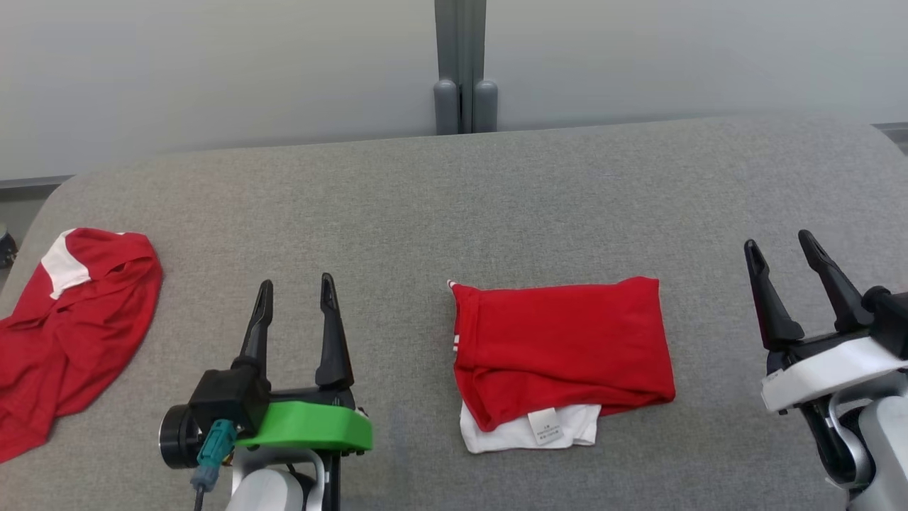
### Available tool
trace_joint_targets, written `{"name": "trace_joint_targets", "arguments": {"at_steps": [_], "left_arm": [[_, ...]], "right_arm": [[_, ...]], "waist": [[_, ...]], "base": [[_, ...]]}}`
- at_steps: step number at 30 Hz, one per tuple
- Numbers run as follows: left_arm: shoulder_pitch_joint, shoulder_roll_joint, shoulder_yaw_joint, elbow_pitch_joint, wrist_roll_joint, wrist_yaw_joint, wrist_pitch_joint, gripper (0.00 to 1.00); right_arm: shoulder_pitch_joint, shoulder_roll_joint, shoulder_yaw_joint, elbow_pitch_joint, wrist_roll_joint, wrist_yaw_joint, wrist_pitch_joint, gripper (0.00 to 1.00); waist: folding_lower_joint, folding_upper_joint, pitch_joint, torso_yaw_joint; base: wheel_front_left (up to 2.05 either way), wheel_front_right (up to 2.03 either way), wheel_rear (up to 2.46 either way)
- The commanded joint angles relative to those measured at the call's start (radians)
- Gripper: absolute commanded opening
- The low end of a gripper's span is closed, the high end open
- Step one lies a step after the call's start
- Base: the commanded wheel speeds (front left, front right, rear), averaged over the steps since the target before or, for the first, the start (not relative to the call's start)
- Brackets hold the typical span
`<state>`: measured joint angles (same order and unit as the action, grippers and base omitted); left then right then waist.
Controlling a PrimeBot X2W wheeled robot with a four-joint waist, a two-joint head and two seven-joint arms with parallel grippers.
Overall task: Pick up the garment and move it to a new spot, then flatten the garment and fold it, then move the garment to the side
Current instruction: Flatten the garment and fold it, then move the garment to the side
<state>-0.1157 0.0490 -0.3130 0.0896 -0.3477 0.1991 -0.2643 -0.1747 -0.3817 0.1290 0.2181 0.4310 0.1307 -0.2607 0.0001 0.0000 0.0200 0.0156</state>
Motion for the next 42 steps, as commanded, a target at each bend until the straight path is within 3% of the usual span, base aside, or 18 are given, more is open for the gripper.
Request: {"name": "trace_joint_targets", "arguments": {"at_steps": [1,9,23,42], "left_arm": [[0.012,0.003,0.004,-0.005,0.018,0.004,0.0,1.0],[0.065,0.003,-0.014,0.011,0.074,0.001,0.0,1.0],[0.022,0.003,-0.037,0.017,0.082,0.011,0.0,1.0],[-0.051,0.003,-0.141,0.061,0.079,0.041,0.0,1.0]], "right_arm": [[0.018,0.011,-0.021,-0.035,-0.02,0.0,-0.005,1.0],[0.122,0.092,-0.1,-0.136,-0.08,0.0,-0.005,1.0],[0.112,0.094,-0.093,-0.115,-0.091,0.0,-0.005,1.0],[-0.062,0.092,0.116,0.36,0.101,0.0,0.011,1.0]], "waist": [[-0.0001,0.0,0.008,-0.009],[-0.0001,0.0,0.011,-0.018],[-0.0001,0.0,0.056,0.018],[-0.0001,0.0,0.174,0.114]], "base": [[0.0,0.0,0.0],[0.0,0.0,0.0],[0.0,0.0,0.0],[0.0,0.0,0.0]]}}
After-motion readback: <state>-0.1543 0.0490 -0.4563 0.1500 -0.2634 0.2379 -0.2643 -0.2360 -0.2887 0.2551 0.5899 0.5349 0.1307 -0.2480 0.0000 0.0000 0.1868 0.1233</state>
